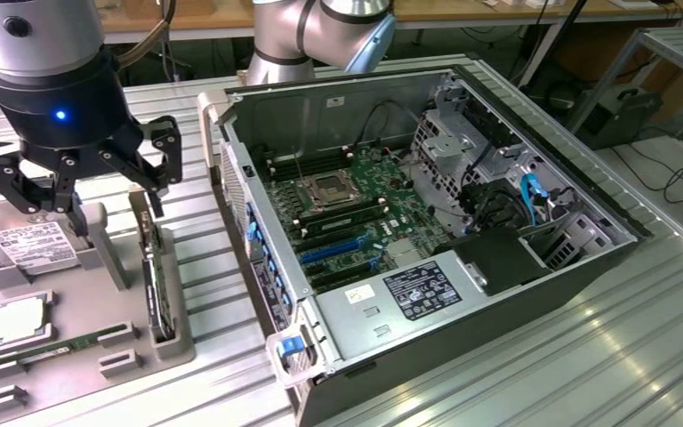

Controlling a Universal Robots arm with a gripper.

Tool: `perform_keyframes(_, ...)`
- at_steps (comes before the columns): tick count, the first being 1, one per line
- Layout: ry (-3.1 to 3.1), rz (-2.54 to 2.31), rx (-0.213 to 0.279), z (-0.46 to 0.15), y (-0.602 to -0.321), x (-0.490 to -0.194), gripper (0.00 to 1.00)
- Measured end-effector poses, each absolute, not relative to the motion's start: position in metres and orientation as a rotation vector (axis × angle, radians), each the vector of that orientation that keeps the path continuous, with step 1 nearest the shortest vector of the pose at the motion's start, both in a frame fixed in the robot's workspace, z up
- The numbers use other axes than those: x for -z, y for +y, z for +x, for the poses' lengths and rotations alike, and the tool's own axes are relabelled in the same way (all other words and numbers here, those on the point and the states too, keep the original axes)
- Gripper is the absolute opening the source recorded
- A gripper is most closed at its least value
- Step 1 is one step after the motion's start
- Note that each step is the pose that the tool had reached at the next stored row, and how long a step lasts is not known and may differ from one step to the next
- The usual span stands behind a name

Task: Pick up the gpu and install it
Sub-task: 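Pick up the gpu and move the gpu toward the slot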

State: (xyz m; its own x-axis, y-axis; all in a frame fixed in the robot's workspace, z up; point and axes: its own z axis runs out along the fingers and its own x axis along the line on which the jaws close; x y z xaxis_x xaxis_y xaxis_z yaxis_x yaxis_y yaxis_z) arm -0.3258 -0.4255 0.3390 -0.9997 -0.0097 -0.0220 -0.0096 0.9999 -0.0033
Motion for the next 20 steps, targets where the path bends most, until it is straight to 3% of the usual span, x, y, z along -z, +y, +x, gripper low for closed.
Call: perform_keyframes(20, 3.12, -0.015, 0.005, -0.326, -0.43, -0.325, 0.72)
